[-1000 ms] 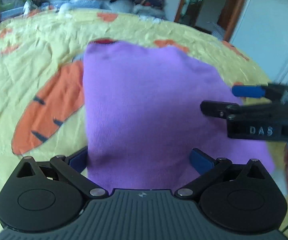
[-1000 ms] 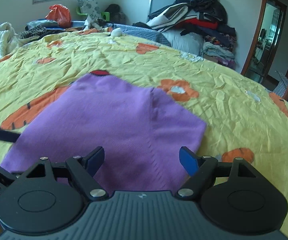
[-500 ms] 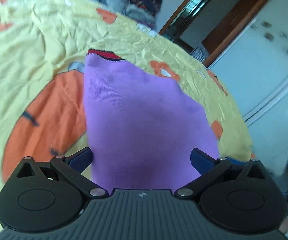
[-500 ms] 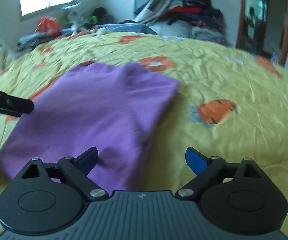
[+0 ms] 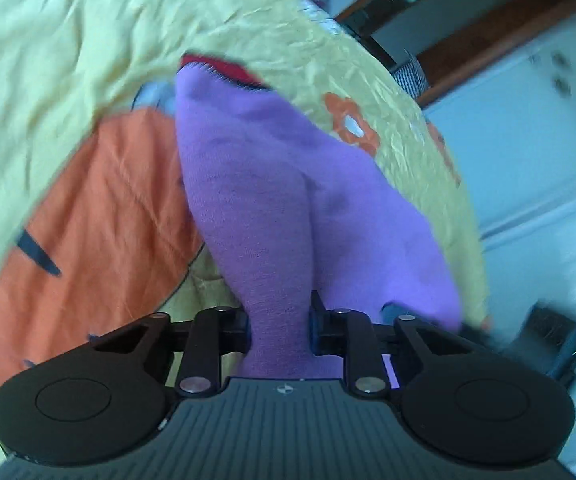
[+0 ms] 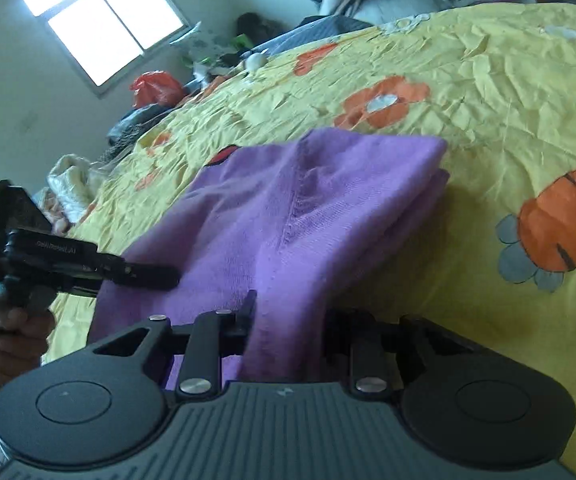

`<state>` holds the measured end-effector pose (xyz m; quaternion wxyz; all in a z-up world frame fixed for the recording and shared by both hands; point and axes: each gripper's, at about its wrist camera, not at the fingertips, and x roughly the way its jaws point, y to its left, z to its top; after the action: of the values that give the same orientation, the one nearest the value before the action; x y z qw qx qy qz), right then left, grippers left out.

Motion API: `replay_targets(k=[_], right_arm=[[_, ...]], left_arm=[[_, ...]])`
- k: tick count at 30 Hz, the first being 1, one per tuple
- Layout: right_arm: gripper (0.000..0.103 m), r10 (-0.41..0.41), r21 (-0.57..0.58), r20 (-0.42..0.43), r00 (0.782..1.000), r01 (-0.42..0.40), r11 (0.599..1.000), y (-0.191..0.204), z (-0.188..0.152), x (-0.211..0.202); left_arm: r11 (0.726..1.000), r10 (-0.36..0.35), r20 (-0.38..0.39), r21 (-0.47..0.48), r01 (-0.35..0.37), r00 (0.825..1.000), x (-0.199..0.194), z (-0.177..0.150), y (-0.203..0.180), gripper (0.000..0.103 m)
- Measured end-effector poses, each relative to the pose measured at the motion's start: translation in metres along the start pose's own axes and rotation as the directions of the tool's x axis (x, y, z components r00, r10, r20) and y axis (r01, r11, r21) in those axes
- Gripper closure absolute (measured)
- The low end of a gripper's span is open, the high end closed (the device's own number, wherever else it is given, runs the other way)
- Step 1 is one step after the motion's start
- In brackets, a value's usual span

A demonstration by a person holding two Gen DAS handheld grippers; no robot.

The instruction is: Fold small clothes

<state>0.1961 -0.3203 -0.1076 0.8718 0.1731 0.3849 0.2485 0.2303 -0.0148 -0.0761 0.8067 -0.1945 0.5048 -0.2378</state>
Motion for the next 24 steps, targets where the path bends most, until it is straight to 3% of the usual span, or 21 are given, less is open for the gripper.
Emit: replay_targets(k=[2, 4, 8, 10, 12, 13, 14, 15, 18, 19, 20, 21, 24], right_arm=[[0.083, -0.026, -0.05, 0.015, 1.0, 0.027, 0.998, 0.019, 0.003, -0.005], [0.083, 0.018, -0.056, 0.047, 0.999, -0.015, 0.998, 0.035, 0.008, -0.017], [0.084, 0.067, -0.08, 0.066, 0.996, -0.062, 0.995, 0.072, 0.01, -0.024], [0.081, 0.013, -0.095, 0.079, 0.997, -0.006, 0.995, 0.081, 0.008, -0.016], [0.075, -0.048, -0.082, 0.016, 0.999, 0.049, 0.995, 0.079, 0.007, 0.01], [0.055, -0.092, -0.079, -0.037, 0.995, 0.089, 0.993, 0.077, 0.004, 0.022], [0.031, -0.152, -0.102, -0.03, 0.988, 0.149, 0.984, 0.079, -0.002, 0.024], [0.029, -0.177, -0.142, 0.008, 0.984, 0.176, 0.974, 0.084, -0.012, 0.016], [0.031, -0.128, -0.213, 0.088, 0.988, 0.144, 0.966, 0.097, -0.043, -0.022], [0.04, -0.131, -0.264, 0.127, 0.983, 0.161, 0.951, 0.107, -0.053, -0.031], [0.064, -0.158, -0.32, 0.149, 0.976, 0.199, 0.926, 0.119, -0.062, -0.036], [0.072, -0.174, -0.352, 0.16, 0.972, 0.221, 0.909, 0.127, -0.069, -0.038], [0.078, -0.165, -0.388, 0.117, 0.979, 0.198, 0.9, 0.136, -0.085, -0.031]], left_arm=[[0.997, 0.037, 0.019, 0.066, -0.038, 0.999, -0.013, 0.001, -0.013, 0.081], [0.992, 0.066, 0.052, 0.103, -0.071, 0.996, -0.032, -0.002, -0.02, 0.081], [0.992, 0.074, 0.084, 0.097, -0.082, 0.994, -0.071, -0.005, -0.007, 0.081], [0.995, 0.087, 0.095, 0.05, -0.092, 0.992, -0.078, -0.004, 0.01, 0.078], [0.994, 0.111, 0.073, -0.03, -0.11, 0.991, -0.074, -0.01, 0.033, 0.075], [0.988, 0.149, 0.062, -0.045, -0.146, 0.987, -0.072, -0.019, 0.041, 0.068], [0.987, 0.158, 0.067, -0.05, -0.155, 0.985, -0.075, -0.03, 0.047, 0.063], [0.989, 0.136, 0.08, -0.061, -0.131, 0.987, -0.081, -0.043, 0.052, 0.062], [0.992, 0.117, 0.151, -0.067, -0.108, 0.982, -0.106, -0.078, 0.049, 0.054], [0.993, 0.111, 0.179, -0.055, -0.103, 0.978, -0.11, -0.089, 0.042, 0.045], [0.993, 0.117, 0.202, -0.041, -0.111, 0.972, -0.112, -0.1, 0.034, 0.044], [0.991, 0.134, 0.215, -0.027, -0.131, 0.967, -0.112, -0.11, 0.025, 0.044], [0.972, 0.229, 0.211, 0.004, -0.235, 0.95, -0.097, -0.135, 0.003, 0.044]])
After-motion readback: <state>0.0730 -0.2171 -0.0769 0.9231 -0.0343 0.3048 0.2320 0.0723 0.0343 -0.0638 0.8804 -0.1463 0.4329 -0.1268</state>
